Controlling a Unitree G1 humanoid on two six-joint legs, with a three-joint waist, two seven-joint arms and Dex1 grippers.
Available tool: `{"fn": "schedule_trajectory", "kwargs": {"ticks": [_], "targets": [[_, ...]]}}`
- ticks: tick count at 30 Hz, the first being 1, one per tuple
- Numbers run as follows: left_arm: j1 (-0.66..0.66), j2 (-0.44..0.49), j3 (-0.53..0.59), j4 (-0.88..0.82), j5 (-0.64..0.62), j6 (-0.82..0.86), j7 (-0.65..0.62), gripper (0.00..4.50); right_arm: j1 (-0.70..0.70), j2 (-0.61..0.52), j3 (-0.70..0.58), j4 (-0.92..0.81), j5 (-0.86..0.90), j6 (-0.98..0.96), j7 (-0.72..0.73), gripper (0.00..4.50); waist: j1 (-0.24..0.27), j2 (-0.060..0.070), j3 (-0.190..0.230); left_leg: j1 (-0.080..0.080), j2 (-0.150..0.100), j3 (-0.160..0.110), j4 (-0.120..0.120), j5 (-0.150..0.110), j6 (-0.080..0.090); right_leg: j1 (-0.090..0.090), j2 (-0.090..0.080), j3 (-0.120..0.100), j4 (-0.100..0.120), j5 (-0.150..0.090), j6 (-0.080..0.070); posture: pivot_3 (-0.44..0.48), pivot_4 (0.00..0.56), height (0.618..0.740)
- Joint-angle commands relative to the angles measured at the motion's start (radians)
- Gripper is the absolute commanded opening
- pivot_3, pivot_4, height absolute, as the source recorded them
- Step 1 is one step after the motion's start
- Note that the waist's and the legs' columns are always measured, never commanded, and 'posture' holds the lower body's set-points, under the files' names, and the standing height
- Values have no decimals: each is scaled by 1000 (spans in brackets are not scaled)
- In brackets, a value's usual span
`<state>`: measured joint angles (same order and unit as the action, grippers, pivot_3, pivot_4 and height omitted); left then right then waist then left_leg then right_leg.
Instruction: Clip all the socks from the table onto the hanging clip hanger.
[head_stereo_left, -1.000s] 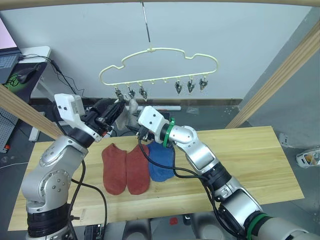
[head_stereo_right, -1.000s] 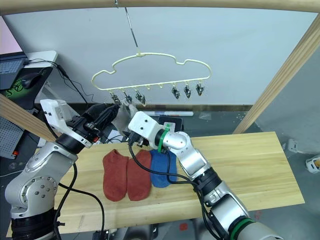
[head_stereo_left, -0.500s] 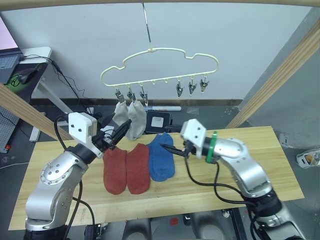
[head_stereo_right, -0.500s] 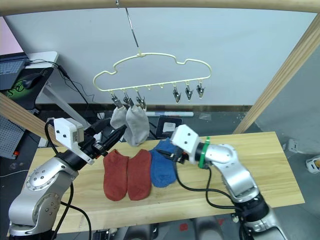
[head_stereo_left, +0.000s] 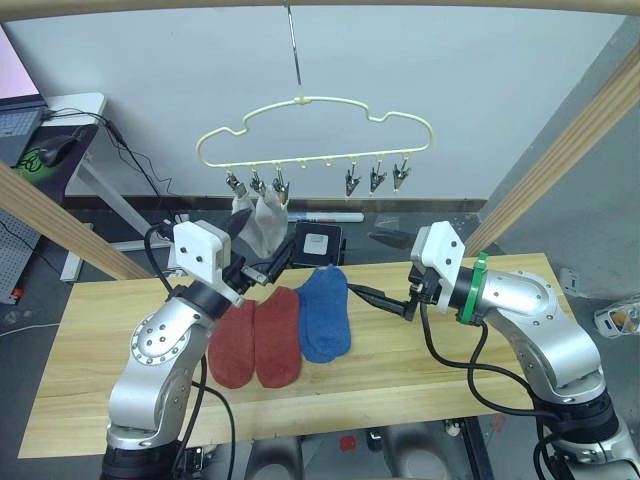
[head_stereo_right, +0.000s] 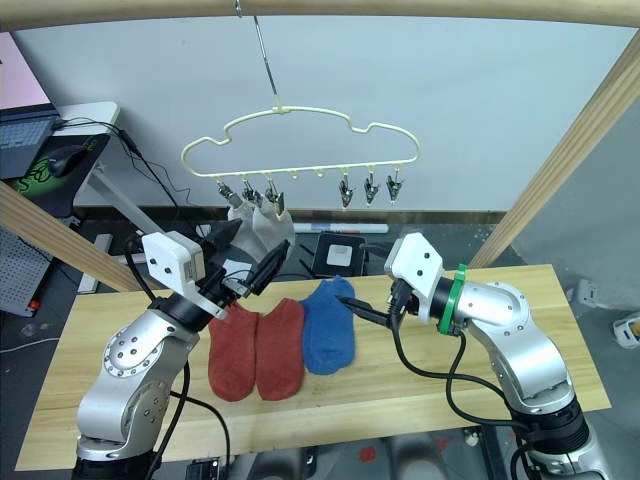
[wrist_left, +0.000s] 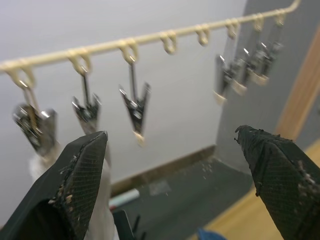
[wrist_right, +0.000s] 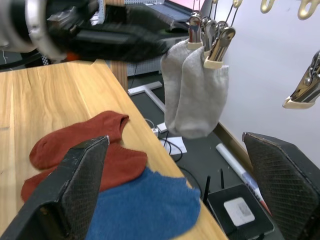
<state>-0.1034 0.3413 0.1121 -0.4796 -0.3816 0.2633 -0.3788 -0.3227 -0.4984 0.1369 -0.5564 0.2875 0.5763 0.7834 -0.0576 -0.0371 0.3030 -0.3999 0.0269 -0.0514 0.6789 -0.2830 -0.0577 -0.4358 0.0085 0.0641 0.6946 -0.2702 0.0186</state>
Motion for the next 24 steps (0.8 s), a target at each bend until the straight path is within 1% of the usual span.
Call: {"fn": "schedule_trajectory", "kwargs": {"ticks": [1,2,6,15,24], "targets": [[-22,-33,-21,14,33,-46,25,4048,10,-17,-26,-61,27,0,-10,4500,-2,0,0,0,0,0,0,0,0,0,0,0,0,0,0,-90,259,740],[-30,-45,-32,24,42,-52,30,3866,10,-21,-26,-62,30,1,-14,4500,-2,0,0,0,0,0,0,0,0,0,0,0,0,0,0,-90,259,740],[-65,-91,-70,65,84,-79,54,2710,11,-31,-26,-68,41,4,-23,4500,-1,0,0,0,0,0,1,0,0,0,0,-1,0,0,0,-98,260,740],[-113,-144,-76,174,146,-157,89,2710,28,-55,-28,-79,58,3,-40,4500,-2,0,0,0,0,1,1,0,0,0,0,-1,0,0,0,-112,264,740],[-169,-174,-73,259,153,-178,94,2710,28,-63,-23,-79,66,3,-58,4500,-2,0,0,0,0,1,1,0,0,1,1,-2,0,0,1,-116,264,740]]}}
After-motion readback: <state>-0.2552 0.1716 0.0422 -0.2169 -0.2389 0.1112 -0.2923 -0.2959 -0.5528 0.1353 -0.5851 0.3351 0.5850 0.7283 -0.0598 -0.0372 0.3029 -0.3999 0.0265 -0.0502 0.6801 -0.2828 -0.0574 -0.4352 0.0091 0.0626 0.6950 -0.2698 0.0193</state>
